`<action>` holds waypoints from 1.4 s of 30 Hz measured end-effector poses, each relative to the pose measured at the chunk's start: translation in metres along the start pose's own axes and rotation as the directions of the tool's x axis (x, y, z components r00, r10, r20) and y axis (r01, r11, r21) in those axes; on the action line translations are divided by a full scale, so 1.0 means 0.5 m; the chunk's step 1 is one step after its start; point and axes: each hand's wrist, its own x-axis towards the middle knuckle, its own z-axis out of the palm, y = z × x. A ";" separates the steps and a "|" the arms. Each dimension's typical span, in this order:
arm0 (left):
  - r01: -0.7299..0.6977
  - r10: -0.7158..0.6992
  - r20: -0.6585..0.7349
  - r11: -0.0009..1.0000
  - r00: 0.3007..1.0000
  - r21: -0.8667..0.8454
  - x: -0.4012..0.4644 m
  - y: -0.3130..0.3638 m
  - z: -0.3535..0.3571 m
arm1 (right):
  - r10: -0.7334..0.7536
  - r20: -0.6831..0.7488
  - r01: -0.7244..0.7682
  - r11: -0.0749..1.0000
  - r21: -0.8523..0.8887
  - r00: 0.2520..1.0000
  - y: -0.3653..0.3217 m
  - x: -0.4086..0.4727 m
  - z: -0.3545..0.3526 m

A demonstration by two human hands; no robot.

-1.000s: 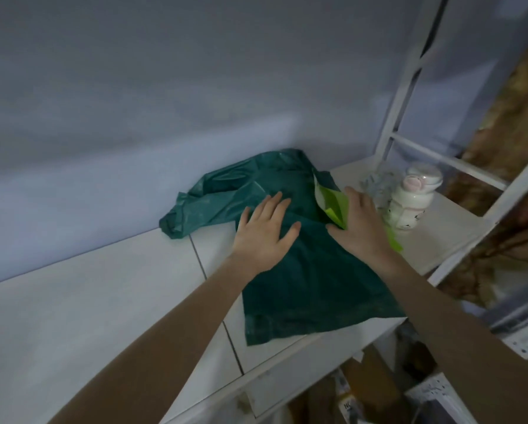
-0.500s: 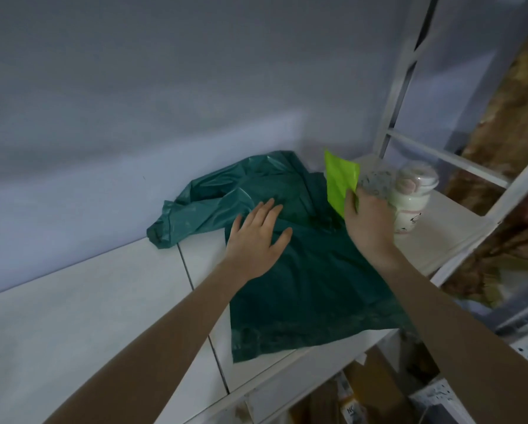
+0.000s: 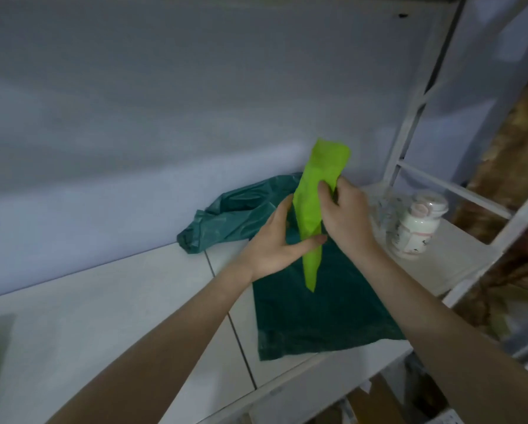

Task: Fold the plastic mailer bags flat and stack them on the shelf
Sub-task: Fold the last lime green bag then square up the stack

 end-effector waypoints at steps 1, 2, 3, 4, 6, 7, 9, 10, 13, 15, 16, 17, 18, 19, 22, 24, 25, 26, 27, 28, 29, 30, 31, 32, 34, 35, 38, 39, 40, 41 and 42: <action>-0.011 0.010 -0.025 0.999 1.000 -0.040 -0.013 -0.003 -0.017 | 0.002 0.034 -0.003 0.999 0.037 0.999 -0.026 -0.011 0.019; -0.007 0.005 -0.052 0.998 0.999 -0.057 -0.026 -0.005 -0.035 | 0.011 0.079 -0.017 0.997 0.072 0.997 -0.049 -0.023 0.037; 0.012 -0.017 -0.086 0.998 0.996 -0.060 -0.039 -0.013 -0.055 | 0.023 0.138 -0.038 0.993 0.112 0.990 -0.074 -0.036 0.057; 0.035 -0.044 -0.128 0.997 0.991 -0.070 -0.053 -0.023 -0.076 | 0.031 0.211 -0.065 0.985 0.157 0.977 -0.097 -0.049 0.077; 0.072 -0.101 -0.230 0.989 0.968 -0.131 -0.081 -0.049 -0.116 | 0.007 0.350 -0.097 0.966 0.239 0.937 -0.137 -0.074 0.113; 0.087 -0.134 -0.284 0.981 0.949 -0.173 -0.097 -0.063 -0.138 | -0.016 0.402 -0.099 0.959 0.265 0.916 -0.153 -0.085 0.133; 0.131 -0.214 -0.386 0.964 0.897 -0.229 -0.134 -0.090 -0.187 | -0.054 0.452 -0.083 0.957 0.278 0.890 -0.177 -0.106 0.173; 0.146 -0.249 -0.425 0.954 0.870 -0.260 -0.152 -0.100 -0.209 | -0.067 0.444 -0.065 0.959 0.275 0.893 -0.182 -0.113 0.188; 0.142 -0.347 -0.469 0.897 0.812 -0.419 -0.210 -0.141 -0.277 | -0.102 0.326 0.024 0.972 0.236 0.940 -0.195 -0.127 0.232; 0.124 -0.389 -0.458 0.852 0.799 -0.509 -0.247 -0.161 -0.312 | -0.027 0.320 -0.043 0.976 0.212 0.947 -0.199 -0.137 0.257; 0.111 -0.403 -0.455 0.833 0.795 -0.543 -0.266 -0.171 -0.326 | 0.048 0.359 -0.127 0.972 0.199 0.932 -0.204 -0.144 0.272; 0.100 -0.413 -0.450 0.814 0.791 -0.572 -0.283 -0.179 -0.338 | 0.128 0.408 -0.219 0.958 0.186 0.904 -0.207 -0.152 0.289; 0.095 -0.428 -0.443 0.795 0.788 -0.598 -0.301 -0.188 -0.348 | 0.193 0.456 -0.307 0.933 0.190 0.869 -0.212 -0.162 0.306; 0.098 -0.442 -0.430 0.778 0.787 -0.620 -0.317 -0.197 -0.357 | 0.234 0.494 -0.377 0.902 0.211 0.837 -0.218 -0.173 0.321; 0.133 -0.474 -0.386 0.751 0.791 -0.647 -0.356 -0.223 -0.375 | 0.254 0.541 -0.456 0.845 0.279 0.802 -0.241 -0.201 0.354; 0.176 -0.515 -0.384 0.744 0.767 -0.645 -0.378 -0.244 -0.388 | 0.250 0.524 -0.460 0.829 0.317 0.814 -0.247 -0.222 0.381; 0.202 -0.536 -0.377 0.737 0.755 -0.644 -0.387 -0.253 -0.393 | 0.261 0.511 -0.468 0.819 0.332 0.819 -0.247 -0.231 0.393; 0.231 -0.565 -0.364 0.723 0.741 -0.651 -0.397 -0.263 -0.396 | 0.275 0.497 -0.480 0.806 0.347 0.823 -0.245 -0.243 0.406; 0.255 -0.593 -0.354 0.706 0.723 -0.661 -0.405 -0.273 -0.396 | 0.292 0.489 -0.493 0.795 0.354 0.822 -0.243 -0.253 0.420; 0.278 -0.621 -0.351 0.691 0.701 -0.668 -0.414 -0.283 -0.395 | 0.309 0.486 -0.510 0.780 0.363 0.818 -0.242 -0.264 0.433; 0.296 -0.647 -0.360 0.680 0.672 -0.671 -0.422 -0.294 -0.392 | 0.322 0.490 -0.525 0.771 0.361 0.810 -0.241 -0.274 0.445; 0.308 -0.668 -0.378 0.675 0.641 -0.670 -0.429 -0.303 -0.388 | 0.326 0.496 -0.533 0.765 0.361 0.805 -0.241 -0.283 0.453; 0.312 -0.680 -0.401 0.676 0.614 -0.668 -0.436 -0.315 -0.383 | 0.326 0.505 -0.534 0.771 0.347 0.799 -0.240 -0.293 0.462; 0.313 -0.678 -0.430 0.689 0.596 -0.653 -0.442 -0.326 -0.379 | 0.319 0.508 -0.526 0.779 0.340 0.800 -0.238 -0.301 0.469; 0.329 -0.650 -0.486 0.737 0.585 -0.590 -0.452 -0.348 -0.374 | 0.317 0.510 -0.513 0.802 0.306 0.800 -0.226 -0.311 0.485; 0.339 -0.636 -0.504 0.756 0.585 -0.561 -0.455 -0.357 -0.373 | 0.310 0.518 -0.507 0.810 0.294 0.797 -0.223 -0.313 0.488; 0.367 -0.606 -0.537 0.790 0.587 -0.491 -0.467 -0.381 -0.370 | 0.302 0.566 -0.485 0.851 0.203 0.767 -0.200 -0.317 0.500; 0.377 -0.597 -0.550 0.800 0.584 -0.467 -0.470 -0.389 -0.370 | 0.314 0.580 -0.485 0.859 0.165 0.752 -0.199 -0.314 0.500; 0.391 -0.590 -0.561 0.806 0.580 -0.444 -0.474 -0.395 -0.369 | 0.322 0.597 -0.490 0.861 0.139 0.735 -0.205 -0.309 0.496; 0.402 -0.585 -0.568 0.811 0.579 -0.425 -0.477 -0.401 -0.369 | 0.329 0.619 -0.493 0.863 0.109 0.713 -0.206 -0.302 0.496; 0.407 -0.579 -0.572 0.815 0.581 -0.412 -0.479 -0.405 -0.368 | 0.332 0.642 -0.493 0.866 0.082 0.691 -0.204 -0.295 0.498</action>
